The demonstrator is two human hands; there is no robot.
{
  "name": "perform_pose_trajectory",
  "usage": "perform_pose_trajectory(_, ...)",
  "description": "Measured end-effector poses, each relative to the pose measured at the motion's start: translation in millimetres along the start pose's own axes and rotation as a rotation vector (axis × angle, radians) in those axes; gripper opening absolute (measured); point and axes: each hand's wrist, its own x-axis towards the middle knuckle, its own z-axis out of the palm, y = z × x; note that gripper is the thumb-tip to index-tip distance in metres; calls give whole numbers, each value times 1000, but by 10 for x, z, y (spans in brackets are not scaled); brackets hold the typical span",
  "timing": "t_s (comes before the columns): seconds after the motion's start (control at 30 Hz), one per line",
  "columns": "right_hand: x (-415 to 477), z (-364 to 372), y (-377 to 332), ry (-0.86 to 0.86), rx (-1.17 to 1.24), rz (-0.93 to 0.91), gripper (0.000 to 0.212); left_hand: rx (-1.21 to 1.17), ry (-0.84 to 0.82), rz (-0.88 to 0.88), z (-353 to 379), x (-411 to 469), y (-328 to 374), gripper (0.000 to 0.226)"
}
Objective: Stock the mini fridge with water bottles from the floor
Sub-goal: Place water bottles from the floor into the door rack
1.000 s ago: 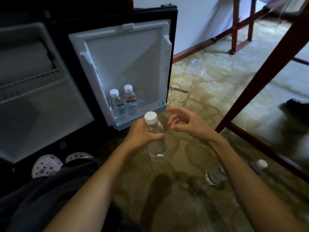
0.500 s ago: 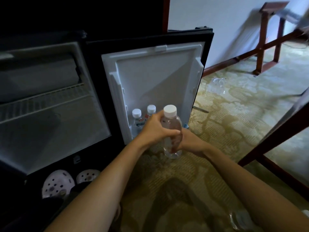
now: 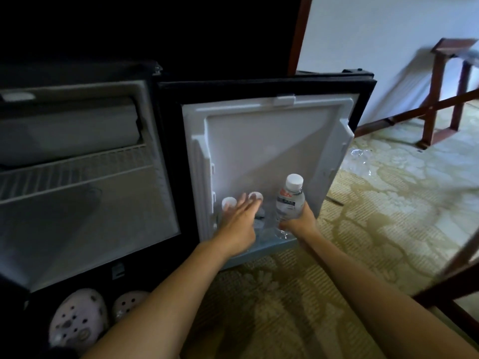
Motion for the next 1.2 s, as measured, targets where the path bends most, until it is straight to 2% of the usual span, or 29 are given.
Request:
perform_pose_trajectory(0.13, 77, 121, -19, 4, -54, 43, 65, 198, -3, 40, 5, 44, -194, 76)
perform_pose_trajectory(0.3, 141, 304, 44, -11, -151, 89, 60, 135, 1, 65, -1, 35, -272, 78)
perform_pose_trajectory(0.43, 163, 365, 124, -21, -149, 108, 68, 78, -25, 54, 22, 0, -336, 85)
perform_pose_trajectory(0.77, 170, 319, 191, -129, -227, 123, 75, 156, -66, 5, -17, -75, -246, 85)
perform_pose_trajectory(0.97, -84, 99, 204, 75, -94, 1, 88, 103, 89, -61, -10, -292, -12, 74)
perform_pose_trajectory(1.1, -578, -280, 261, 188, -9, -46, 76, -58, 59, -122, 97, -567, 332, 58)
perform_pose_trajectory(1.2, -1092, -658, 346, 318, 5, -66, 65, -195, 6, -88, 244, -796, 652, 45)
